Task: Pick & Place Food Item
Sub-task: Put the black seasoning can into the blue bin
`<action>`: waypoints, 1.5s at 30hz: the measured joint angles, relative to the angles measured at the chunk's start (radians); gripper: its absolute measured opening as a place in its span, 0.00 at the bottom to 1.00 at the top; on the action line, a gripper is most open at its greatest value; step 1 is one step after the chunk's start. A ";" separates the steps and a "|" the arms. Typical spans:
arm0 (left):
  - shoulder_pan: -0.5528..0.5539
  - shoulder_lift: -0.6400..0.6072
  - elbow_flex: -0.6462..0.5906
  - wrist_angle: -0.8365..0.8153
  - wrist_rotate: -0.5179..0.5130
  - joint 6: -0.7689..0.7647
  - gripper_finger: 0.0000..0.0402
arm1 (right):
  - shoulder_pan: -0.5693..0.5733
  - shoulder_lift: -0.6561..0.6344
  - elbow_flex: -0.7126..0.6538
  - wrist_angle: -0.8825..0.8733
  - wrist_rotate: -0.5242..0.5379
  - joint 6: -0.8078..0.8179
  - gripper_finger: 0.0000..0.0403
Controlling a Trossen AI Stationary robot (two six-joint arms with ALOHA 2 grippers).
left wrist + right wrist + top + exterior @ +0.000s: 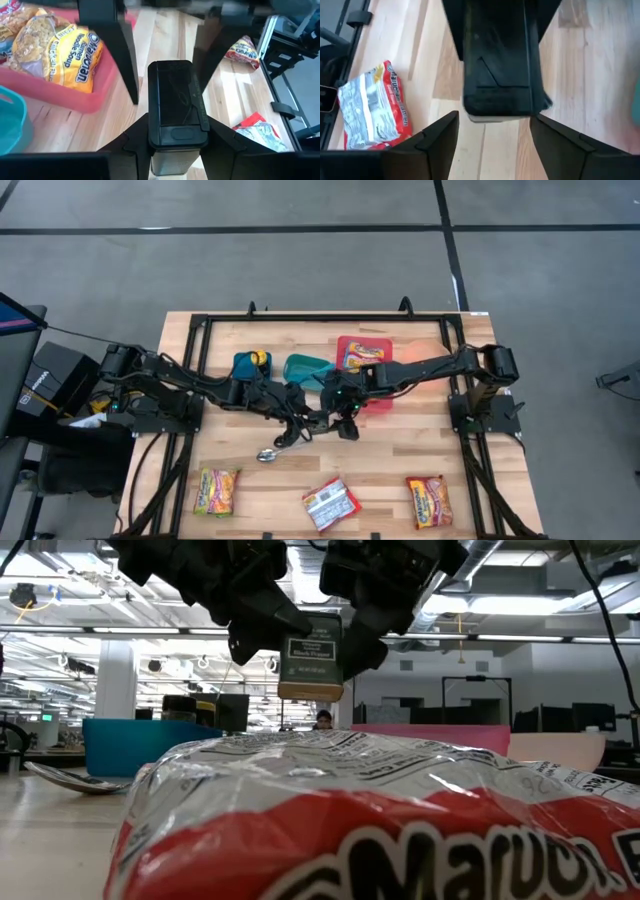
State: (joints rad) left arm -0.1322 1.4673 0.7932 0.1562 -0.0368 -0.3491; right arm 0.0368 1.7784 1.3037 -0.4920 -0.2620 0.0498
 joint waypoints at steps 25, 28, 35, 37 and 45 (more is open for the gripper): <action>-0.001 -0.046 -0.004 -0.129 0.001 -0.012 0.31 | -0.017 -0.344 -0.019 -0.215 0.325 0.003 0.59; -0.001 -0.098 -0.004 -0.180 0.000 -0.031 0.31 | -0.012 -0.354 -0.019 -0.221 0.376 0.025 0.59; -0.001 -0.262 -0.004 -0.398 -0.045 -0.103 0.31 | 0.010 -0.352 -0.019 -0.270 0.548 0.030 0.59; -0.001 -0.316 -0.004 -0.480 -0.080 -0.134 0.31 | 0.010 -0.353 -0.019 -0.278 0.578 0.044 0.59; -0.010 -0.523 -0.004 -0.713 -0.270 -0.272 0.31 | 0.010 -0.352 -0.019 -0.318 0.686 0.104 0.59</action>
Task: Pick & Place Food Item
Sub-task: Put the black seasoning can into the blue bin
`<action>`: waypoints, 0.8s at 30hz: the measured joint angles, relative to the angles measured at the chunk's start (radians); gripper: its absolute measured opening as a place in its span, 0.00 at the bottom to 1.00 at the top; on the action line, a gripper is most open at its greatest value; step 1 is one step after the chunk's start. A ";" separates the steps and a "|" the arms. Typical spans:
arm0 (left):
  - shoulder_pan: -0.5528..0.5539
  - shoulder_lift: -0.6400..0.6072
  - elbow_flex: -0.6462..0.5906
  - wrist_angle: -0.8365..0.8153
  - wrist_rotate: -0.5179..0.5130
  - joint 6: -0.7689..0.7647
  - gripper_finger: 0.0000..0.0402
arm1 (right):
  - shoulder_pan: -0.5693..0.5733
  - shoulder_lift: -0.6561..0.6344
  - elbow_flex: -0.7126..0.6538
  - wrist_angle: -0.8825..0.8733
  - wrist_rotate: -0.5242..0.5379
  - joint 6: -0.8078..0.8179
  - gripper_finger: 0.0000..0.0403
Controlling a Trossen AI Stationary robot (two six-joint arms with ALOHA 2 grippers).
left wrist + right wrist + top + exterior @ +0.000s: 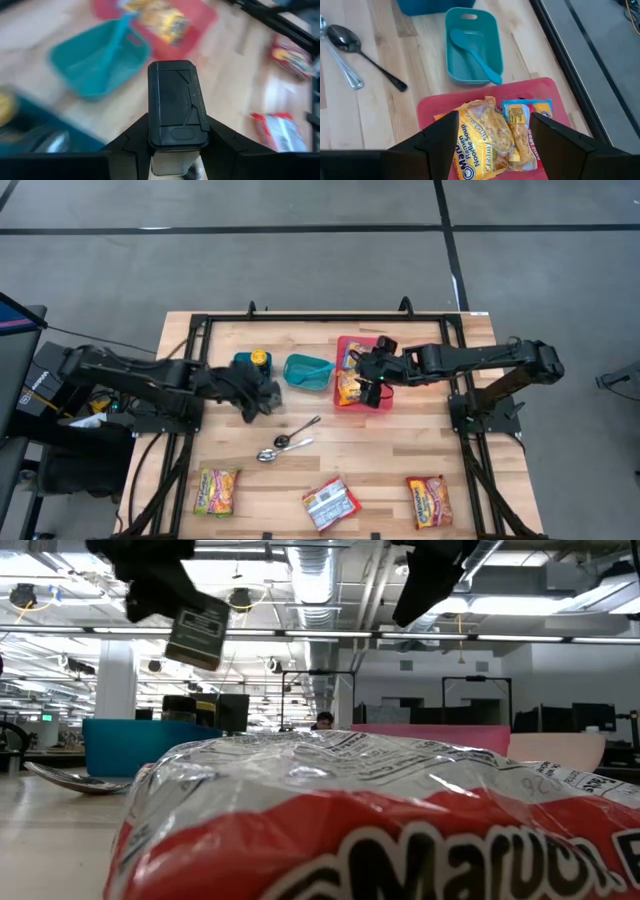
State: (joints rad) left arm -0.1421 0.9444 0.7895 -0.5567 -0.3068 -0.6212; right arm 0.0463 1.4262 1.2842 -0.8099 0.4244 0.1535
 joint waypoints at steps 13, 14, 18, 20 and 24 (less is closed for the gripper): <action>0.011 -0.074 0.000 -0.218 -0.322 -0.215 0.31 | 0.005 0.001 0.000 -0.016 0.053 0.059 0.59; 0.011 -0.074 0.000 -0.231 -0.339 -0.242 0.31 | 0.006 0.001 0.000 -0.023 0.053 0.061 0.59; 0.013 -0.077 0.000 -0.305 -0.436 -0.353 0.31 | 0.016 0.001 0.000 -0.025 0.060 0.076 0.59; 0.020 -0.081 0.000 -0.346 -0.469 -0.401 0.32 | 0.023 0.001 0.000 -0.027 0.076 0.076 0.59; 0.049 -0.073 0.000 -0.389 -0.478 -0.459 0.31 | 0.027 0.001 0.000 -0.026 0.078 0.083 0.59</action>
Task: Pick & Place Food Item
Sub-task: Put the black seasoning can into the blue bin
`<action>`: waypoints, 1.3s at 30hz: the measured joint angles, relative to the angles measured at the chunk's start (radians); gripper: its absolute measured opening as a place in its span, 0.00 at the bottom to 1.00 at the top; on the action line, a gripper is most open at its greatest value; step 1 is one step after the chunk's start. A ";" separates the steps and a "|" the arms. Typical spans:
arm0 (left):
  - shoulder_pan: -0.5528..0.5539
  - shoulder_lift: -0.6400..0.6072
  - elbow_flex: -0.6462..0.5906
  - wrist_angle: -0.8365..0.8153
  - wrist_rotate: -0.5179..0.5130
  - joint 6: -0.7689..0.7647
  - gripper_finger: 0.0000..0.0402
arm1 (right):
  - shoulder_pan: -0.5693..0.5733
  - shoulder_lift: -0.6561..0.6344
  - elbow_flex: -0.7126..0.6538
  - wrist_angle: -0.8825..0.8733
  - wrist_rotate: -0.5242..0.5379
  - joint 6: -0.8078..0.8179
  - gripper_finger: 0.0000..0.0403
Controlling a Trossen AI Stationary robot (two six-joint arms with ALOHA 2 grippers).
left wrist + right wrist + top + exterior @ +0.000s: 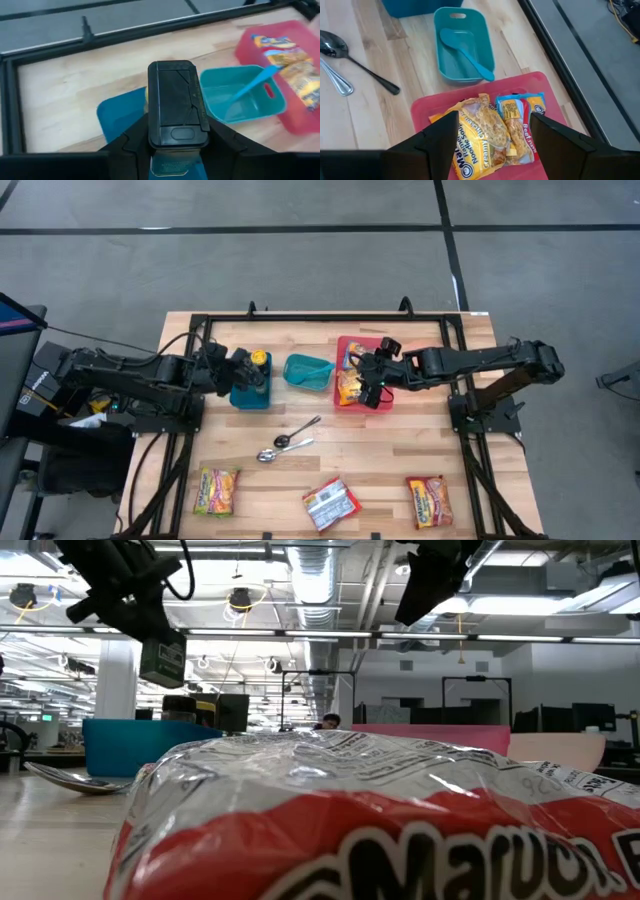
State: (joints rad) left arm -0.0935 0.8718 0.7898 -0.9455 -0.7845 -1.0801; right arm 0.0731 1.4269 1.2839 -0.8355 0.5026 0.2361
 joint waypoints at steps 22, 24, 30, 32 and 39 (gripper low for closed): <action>0.101 0.159 -0.002 -0.023 -0.010 -0.111 0.31 | 0.000 0.001 0.000 -0.002 -0.003 0.012 0.59; 0.101 0.158 -0.024 0.002 -0.014 -0.114 0.31 | 0.000 0.001 0.000 -0.002 -0.003 0.016 0.59; 0.101 0.158 -0.134 0.102 -0.021 -0.133 0.33 | 0.000 0.001 0.000 -0.002 -0.003 0.025 0.59; 0.101 0.148 -0.145 0.128 -0.023 -0.132 0.31 | 0.000 0.001 0.000 -0.002 -0.003 0.025 0.59; 0.101 0.160 -0.201 0.209 -0.023 -0.129 0.32 | 0.005 0.001 0.000 0.004 -0.003 0.026 0.59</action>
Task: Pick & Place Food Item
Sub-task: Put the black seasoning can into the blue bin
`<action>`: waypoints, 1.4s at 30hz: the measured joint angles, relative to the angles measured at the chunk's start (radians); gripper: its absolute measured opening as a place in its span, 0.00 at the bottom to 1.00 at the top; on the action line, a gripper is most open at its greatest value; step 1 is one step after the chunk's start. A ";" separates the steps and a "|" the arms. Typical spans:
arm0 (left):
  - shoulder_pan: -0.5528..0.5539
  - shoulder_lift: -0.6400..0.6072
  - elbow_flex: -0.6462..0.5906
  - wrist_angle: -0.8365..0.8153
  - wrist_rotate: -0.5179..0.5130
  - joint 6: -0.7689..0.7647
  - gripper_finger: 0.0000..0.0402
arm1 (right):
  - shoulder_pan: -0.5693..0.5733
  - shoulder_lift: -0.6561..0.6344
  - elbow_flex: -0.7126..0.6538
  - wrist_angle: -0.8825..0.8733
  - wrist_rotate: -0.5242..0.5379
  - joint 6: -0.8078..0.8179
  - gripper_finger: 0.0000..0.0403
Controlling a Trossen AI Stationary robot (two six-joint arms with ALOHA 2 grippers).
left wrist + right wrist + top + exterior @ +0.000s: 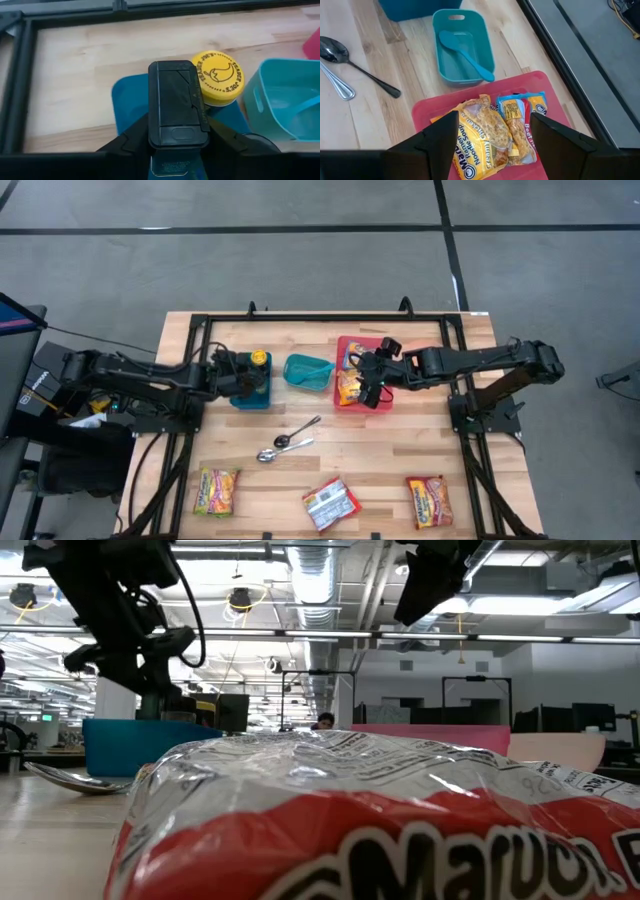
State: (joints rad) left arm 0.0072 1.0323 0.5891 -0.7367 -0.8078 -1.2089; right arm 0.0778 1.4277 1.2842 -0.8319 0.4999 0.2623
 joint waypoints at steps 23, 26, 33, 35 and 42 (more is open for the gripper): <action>0.016 0.069 -0.062 0.103 -0.006 -0.003 0.33 | 0.001 0.000 0.000 0.003 0.002 0.000 0.59; 0.027 0.092 -0.062 0.110 -0.005 -0.003 0.33 | 0.001 0.000 0.000 0.002 0.002 0.001 0.59; 0.027 0.093 -0.062 0.127 -0.002 -0.001 0.32 | 0.001 0.000 0.000 0.002 0.002 0.000 0.59; 0.027 0.093 -0.062 0.127 0.005 -0.001 0.34 | 0.001 0.000 0.000 0.002 0.002 0.000 0.59; 0.027 0.093 -0.062 0.128 0.010 -0.001 0.32 | 0.001 0.000 0.000 0.002 0.002 0.001 0.59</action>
State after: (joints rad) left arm 0.0341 1.1254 0.5271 -0.6086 -0.7976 -1.2095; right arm 0.0784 1.4277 1.2846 -0.8295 0.5018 0.2629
